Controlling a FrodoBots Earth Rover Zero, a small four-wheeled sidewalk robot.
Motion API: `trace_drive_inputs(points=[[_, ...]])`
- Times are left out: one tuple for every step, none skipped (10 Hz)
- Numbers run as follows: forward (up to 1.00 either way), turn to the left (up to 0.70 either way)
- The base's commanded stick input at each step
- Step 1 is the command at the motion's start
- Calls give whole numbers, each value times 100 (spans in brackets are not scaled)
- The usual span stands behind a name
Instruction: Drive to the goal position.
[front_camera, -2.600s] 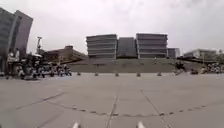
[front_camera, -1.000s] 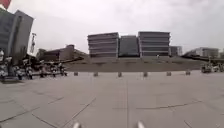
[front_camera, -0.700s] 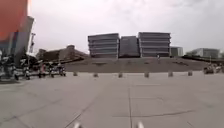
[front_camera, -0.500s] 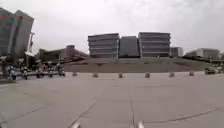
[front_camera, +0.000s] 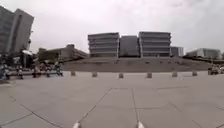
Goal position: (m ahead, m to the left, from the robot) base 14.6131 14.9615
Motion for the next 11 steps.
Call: trace_drive_inputs(points=[[85, 0], [85, 0], [85, 0], [85, 0], [85, 0], [85, 0], [85, 0], [85, 0], [85, 0], [85, 0], [85, 0]])
